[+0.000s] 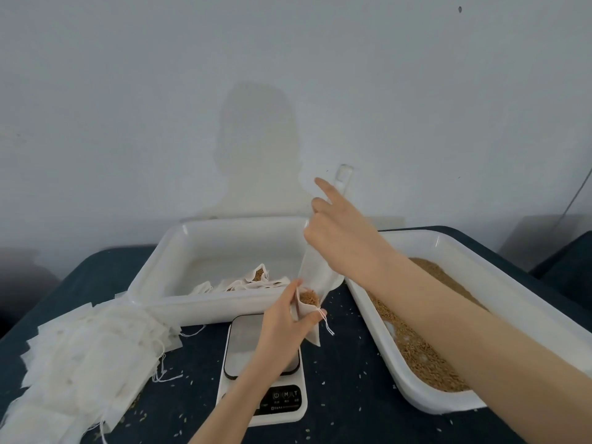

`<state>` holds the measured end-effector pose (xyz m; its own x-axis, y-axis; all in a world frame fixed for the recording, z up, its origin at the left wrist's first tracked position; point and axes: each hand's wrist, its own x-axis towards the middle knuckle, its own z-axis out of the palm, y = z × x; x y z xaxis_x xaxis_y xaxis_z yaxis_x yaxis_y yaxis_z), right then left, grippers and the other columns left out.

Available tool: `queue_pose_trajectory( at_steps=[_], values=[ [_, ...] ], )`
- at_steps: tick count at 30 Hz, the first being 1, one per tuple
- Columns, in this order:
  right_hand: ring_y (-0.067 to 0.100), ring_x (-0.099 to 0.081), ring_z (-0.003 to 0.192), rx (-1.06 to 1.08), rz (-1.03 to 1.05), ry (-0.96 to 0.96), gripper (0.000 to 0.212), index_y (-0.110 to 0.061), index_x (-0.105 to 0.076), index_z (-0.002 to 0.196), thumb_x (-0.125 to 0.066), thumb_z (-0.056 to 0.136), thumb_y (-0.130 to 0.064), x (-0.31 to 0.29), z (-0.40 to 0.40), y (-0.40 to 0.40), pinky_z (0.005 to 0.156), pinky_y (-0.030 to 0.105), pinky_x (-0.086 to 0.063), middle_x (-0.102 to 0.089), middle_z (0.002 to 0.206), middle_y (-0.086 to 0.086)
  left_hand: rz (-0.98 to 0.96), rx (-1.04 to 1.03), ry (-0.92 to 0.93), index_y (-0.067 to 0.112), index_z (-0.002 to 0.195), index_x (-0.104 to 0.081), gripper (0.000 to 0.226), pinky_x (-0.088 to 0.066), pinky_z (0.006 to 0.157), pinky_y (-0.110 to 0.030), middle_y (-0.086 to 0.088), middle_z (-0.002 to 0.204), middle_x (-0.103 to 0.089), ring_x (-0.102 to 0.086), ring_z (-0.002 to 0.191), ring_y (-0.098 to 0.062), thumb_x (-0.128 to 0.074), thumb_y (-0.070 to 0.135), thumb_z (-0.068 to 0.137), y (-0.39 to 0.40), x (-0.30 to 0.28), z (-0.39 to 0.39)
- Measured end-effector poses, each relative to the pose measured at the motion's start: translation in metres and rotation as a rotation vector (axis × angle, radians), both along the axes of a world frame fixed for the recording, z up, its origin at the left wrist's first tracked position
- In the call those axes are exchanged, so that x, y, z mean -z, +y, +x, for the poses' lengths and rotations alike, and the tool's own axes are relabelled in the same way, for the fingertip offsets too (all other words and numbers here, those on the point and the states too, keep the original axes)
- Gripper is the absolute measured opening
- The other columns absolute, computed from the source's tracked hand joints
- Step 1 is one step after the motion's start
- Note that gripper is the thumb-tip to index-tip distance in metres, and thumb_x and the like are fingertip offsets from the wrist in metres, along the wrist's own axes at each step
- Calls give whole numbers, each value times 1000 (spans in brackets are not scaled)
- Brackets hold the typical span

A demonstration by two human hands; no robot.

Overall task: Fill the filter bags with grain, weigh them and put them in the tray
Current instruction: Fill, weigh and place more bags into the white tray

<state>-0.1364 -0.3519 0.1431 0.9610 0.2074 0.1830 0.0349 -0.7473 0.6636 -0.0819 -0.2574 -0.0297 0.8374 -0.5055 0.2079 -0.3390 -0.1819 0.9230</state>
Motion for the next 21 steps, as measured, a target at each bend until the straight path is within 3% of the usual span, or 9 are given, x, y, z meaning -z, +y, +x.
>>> queue_pose_trajectory(
  at_steps=[2,5,8,13,16,18,21],
  values=[
    [27,-49,105,-23,-84,-21,55,-15,-63,88,-25,66,16,-1,9,10,120,48,6,-51,70,1,-21,-11,-16,39,115,-52,43,-44,98,-27,24,91,-64,-58,94,7,-73,20,82,0,0,-2],
    [27,-50,108,-31,-121,-39,39,-14,-66,94,-41,82,13,-3,14,13,120,47,3,-56,76,0,-33,-25,5,27,133,-48,56,-46,99,-34,16,104,-64,-58,104,-3,-72,23,83,2,-3,-2],
    [27,-51,104,-7,-79,-61,36,-16,-64,90,-43,79,10,-7,7,4,120,50,-1,-51,74,2,-21,-26,-33,27,135,-47,60,-46,94,-28,14,108,-62,-57,107,-8,-72,24,80,7,-6,4],
    [26,-52,103,12,-67,-72,27,-22,-55,77,-49,78,4,-4,2,-6,118,47,-9,-49,72,-1,8,4,-65,31,136,-47,61,-42,78,-6,22,103,-60,-53,98,10,-72,26,80,9,-9,7],
    [23,-52,100,28,-52,-95,26,-21,-64,82,-51,77,1,-2,0,-20,116,45,-14,-44,69,-4,22,31,-103,31,134,-50,58,-41,75,-4,5,97,-65,-55,89,7,-72,24,81,8,-10,8],
    [21,-52,100,71,-14,-91,32,-24,-70,91,-52,76,-2,1,-4,-34,113,42,-17,-53,73,-6,56,59,-130,32,132,-53,56,-40,72,-8,-5,92,-65,-54,80,-2,-73,21,81,7,-11,10],
    [17,-53,92,166,98,-61,32,-32,-72,94,-54,78,-10,9,-11,-58,106,37,-26,-61,78,-8,125,103,-170,38,126,-58,48,-36,66,-14,-5,77,-58,-44,66,-6,-71,20,83,9,-13,13]
  ],
)
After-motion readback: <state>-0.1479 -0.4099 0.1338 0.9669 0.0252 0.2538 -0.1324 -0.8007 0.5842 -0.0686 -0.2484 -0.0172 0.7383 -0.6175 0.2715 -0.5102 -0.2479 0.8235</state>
